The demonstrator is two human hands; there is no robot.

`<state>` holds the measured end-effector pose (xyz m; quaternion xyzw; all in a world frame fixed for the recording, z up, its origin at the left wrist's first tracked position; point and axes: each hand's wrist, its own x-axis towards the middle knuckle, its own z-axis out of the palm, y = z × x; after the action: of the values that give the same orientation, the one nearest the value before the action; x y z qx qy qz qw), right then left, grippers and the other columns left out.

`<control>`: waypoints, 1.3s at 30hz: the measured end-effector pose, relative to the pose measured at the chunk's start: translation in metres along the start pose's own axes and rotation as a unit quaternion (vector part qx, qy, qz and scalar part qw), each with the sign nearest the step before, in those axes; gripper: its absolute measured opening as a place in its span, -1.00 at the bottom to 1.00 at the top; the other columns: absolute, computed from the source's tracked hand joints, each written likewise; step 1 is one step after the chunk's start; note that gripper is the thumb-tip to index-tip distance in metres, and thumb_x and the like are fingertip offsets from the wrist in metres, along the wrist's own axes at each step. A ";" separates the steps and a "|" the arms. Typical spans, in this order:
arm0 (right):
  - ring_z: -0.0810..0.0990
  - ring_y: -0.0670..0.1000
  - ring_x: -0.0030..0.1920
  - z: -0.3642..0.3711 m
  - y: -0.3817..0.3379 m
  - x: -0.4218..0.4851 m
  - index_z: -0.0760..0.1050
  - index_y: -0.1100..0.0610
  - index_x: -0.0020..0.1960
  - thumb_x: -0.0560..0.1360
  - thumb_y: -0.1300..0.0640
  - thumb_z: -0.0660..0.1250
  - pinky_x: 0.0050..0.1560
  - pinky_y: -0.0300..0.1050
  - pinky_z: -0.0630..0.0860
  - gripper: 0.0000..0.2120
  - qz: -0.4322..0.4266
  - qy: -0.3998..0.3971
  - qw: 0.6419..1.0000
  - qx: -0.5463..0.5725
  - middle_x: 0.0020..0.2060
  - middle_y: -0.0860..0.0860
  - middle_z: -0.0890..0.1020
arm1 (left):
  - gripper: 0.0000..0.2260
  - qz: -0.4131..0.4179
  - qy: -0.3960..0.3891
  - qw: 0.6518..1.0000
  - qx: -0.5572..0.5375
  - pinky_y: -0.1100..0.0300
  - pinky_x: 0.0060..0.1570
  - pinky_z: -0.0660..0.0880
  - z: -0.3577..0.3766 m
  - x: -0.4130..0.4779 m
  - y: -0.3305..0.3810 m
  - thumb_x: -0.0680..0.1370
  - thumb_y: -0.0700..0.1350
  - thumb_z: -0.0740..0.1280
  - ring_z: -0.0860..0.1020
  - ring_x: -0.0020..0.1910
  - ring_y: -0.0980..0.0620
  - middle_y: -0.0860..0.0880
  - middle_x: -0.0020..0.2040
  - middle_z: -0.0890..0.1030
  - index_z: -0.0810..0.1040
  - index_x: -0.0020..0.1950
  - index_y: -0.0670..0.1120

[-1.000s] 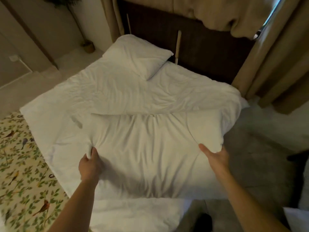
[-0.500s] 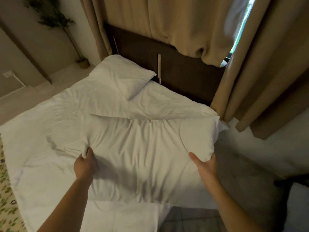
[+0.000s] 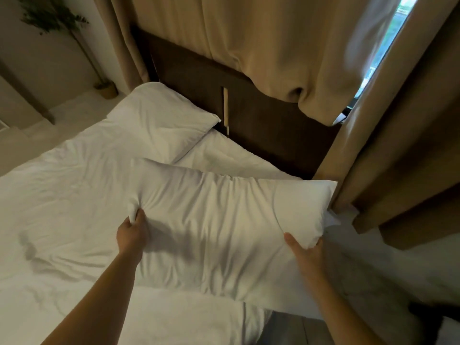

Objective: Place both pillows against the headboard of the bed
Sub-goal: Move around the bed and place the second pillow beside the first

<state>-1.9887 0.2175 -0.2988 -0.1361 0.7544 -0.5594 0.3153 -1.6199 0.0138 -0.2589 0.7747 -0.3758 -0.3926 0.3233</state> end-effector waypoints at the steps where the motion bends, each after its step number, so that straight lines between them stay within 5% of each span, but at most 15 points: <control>1: 0.48 -0.01 0.34 0.002 -0.003 0.014 0.28 0.06 0.58 0.16 -0.26 0.67 0.39 -0.05 0.35 0.12 -0.004 0.005 1.000 0.004 0.36 -0.05 0.50 | -0.56 -0.003 -0.001 1.000 0.008 0.01 0.01 0.43 0.015 0.007 0.009 0.62 0.15 0.27 0.59 0.03 -0.28 -0.25 0.01 0.65 0.64 0.13 -0.22; 4: 0.51 0.04 0.38 0.006 -0.009 0.054 0.29 0.05 0.57 0.24 -0.14 0.68 0.45 0.02 0.37 0.02 0.011 -0.002 1.000 0.005 0.40 -0.03 0.52 | -0.56 -0.002 -0.001 0.999 0.036 -0.03 0.11 0.49 0.056 0.025 0.039 0.62 0.19 0.23 0.58 0.03 -0.25 -0.21 0.04 0.65 0.64 0.16 -0.15; 8: 0.52 0.06 0.41 0.011 -0.007 0.112 0.27 0.09 0.58 0.13 -0.28 0.68 0.50 0.13 0.37 0.17 0.021 -0.006 1.000 0.011 0.45 0.05 0.50 | -0.48 0.005 0.003 0.999 0.051 -0.17 0.26 0.52 0.105 0.047 0.072 0.59 0.25 0.21 0.61 0.14 -0.33 -0.26 0.12 0.67 0.64 0.21 -0.16; 16: 0.49 0.11 0.44 0.024 -0.013 0.193 0.26 0.15 0.59 0.31 -0.07 0.64 0.51 0.10 0.35 -0.02 0.009 -0.014 1.000 -0.002 0.48 0.12 0.47 | -0.53 0.020 0.017 0.999 0.037 0.00 0.14 0.50 0.191 0.075 0.116 0.64 0.18 0.23 0.61 0.16 -0.27 -0.19 0.10 0.65 0.64 0.24 -0.17; 29: 0.50 0.04 0.40 0.093 0.011 0.254 0.25 0.10 0.59 0.41 0.06 0.61 0.43 -0.12 0.35 -0.14 0.035 0.109 0.993 0.005 0.43 0.00 0.49 | -0.52 0.099 -0.075 0.990 0.071 0.09 0.04 0.42 0.330 0.218 0.172 0.64 0.15 0.25 0.60 0.18 -0.24 -0.24 0.20 0.66 0.62 0.29 -0.22; 33: 0.51 0.09 0.40 0.113 0.018 0.276 0.29 0.14 0.58 0.38 0.00 0.62 0.45 0.05 0.42 -0.12 0.044 0.143 0.989 -0.020 0.43 0.09 0.52 | -0.55 0.126 -0.098 0.982 0.105 0.12 -0.01 0.36 0.369 0.258 0.183 0.67 0.13 0.22 0.60 0.12 -0.22 -0.26 0.16 0.66 0.63 0.26 -0.21; 37: 0.45 -0.06 0.31 0.119 0.025 0.298 0.29 0.18 0.57 0.44 0.11 0.59 0.19 -0.51 0.34 -0.19 0.037 0.150 0.987 -0.042 0.33 -0.03 0.47 | -0.41 0.130 -0.108 0.977 0.134 0.05 0.09 0.43 0.401 0.296 0.188 0.60 0.27 0.20 0.57 0.25 -0.30 -0.29 0.23 0.64 0.61 0.27 -0.23; 39: 0.45 -0.03 0.34 0.121 0.032 0.304 0.28 0.18 0.58 0.45 0.06 0.58 0.13 -0.52 0.30 -0.19 0.037 0.146 0.986 -0.066 0.33 0.00 0.47 | -0.29 0.142 -0.122 0.971 0.148 -0.07 0.29 0.45 0.412 0.313 0.193 0.54 0.37 0.16 0.54 0.33 -0.32 -0.29 0.31 0.61 0.58 0.34 -0.20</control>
<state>-2.1404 -0.0332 -0.4486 -0.0455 0.8323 -0.5097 0.2130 -1.9061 -0.4307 -0.4189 0.6990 -0.5722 -0.3742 0.2097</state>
